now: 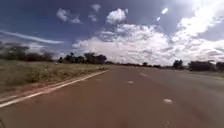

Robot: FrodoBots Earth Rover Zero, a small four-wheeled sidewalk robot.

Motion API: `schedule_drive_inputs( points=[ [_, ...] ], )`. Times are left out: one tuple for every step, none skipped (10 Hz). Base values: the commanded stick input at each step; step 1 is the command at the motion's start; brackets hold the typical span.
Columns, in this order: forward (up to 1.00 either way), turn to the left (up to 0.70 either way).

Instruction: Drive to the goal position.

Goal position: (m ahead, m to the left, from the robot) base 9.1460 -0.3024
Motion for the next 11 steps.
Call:
schedule_drive_inputs(
  points=[
    [1.00, 0.00],
    [1.00, 0.00],
    [1.00, 0.00],
    [1.00, 0.00],
    [1.00, 0.00],
    [1.00, 0.00],
    [1.00, 0.00],
    [1.00, 0.00],
    [1.00, 0.00],
    [1.00, 0.00],
    [1.00, -0.26]
  ],
)
